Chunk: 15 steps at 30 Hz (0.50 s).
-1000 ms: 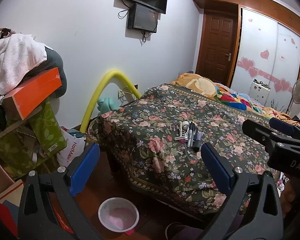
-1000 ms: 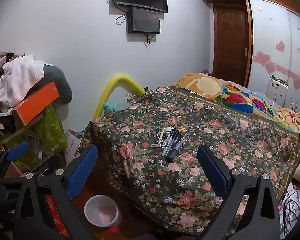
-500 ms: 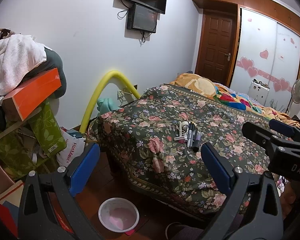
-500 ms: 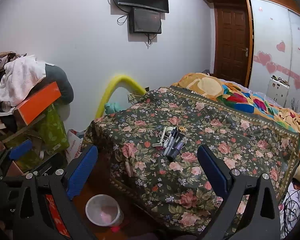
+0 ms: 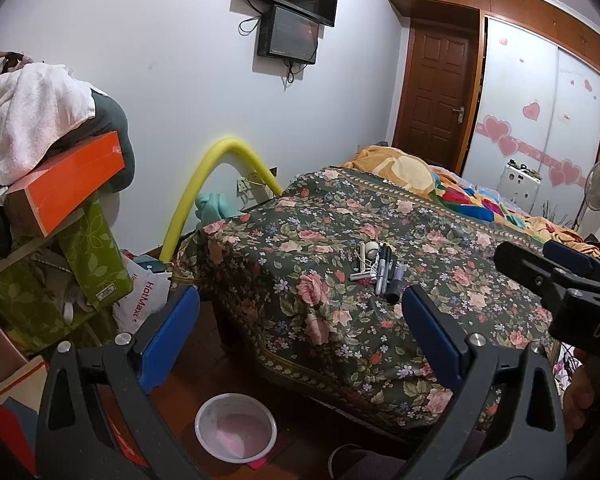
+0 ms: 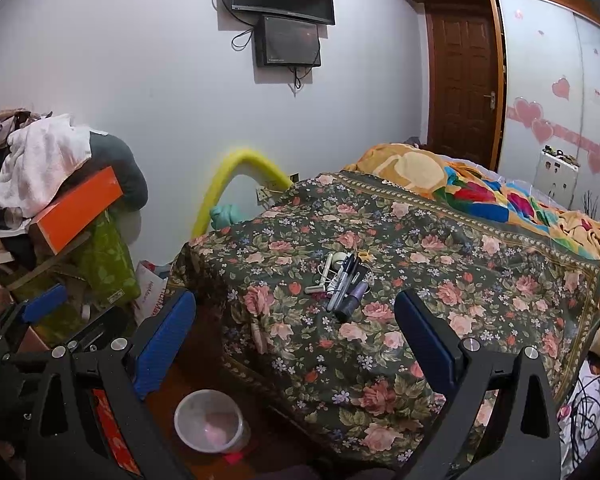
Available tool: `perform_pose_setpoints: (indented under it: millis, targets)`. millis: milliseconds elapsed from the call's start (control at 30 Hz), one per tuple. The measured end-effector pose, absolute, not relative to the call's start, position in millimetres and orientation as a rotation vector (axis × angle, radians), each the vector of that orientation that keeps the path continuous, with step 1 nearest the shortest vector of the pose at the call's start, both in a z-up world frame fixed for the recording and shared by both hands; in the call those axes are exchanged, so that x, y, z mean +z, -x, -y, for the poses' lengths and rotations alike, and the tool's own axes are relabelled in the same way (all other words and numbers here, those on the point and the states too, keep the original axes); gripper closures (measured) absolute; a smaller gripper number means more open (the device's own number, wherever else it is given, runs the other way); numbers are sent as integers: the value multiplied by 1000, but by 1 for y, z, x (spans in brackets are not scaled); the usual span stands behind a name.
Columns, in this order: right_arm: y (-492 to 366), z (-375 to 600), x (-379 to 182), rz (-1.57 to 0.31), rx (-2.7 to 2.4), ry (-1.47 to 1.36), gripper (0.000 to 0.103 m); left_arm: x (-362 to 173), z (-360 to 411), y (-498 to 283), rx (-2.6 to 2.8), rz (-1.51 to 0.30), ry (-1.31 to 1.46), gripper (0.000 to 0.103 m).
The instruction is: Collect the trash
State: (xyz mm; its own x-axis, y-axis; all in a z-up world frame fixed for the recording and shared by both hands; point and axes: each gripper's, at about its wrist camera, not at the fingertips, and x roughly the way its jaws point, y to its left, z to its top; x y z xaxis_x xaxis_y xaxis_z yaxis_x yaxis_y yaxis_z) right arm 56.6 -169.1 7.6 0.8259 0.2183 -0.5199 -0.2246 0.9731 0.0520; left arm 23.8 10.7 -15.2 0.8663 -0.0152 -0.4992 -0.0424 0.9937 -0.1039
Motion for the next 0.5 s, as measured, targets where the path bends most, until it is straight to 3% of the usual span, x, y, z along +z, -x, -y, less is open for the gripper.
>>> perform_pose_setpoints:
  millis: [233,500]
  targets:
    - [-61,174,5,-547,225,10,4,-17,-10,-28,14,-533,130,2]
    - [-84,188,-7,-570,219,32,4,-25,4,-64,18,-591,127,12]
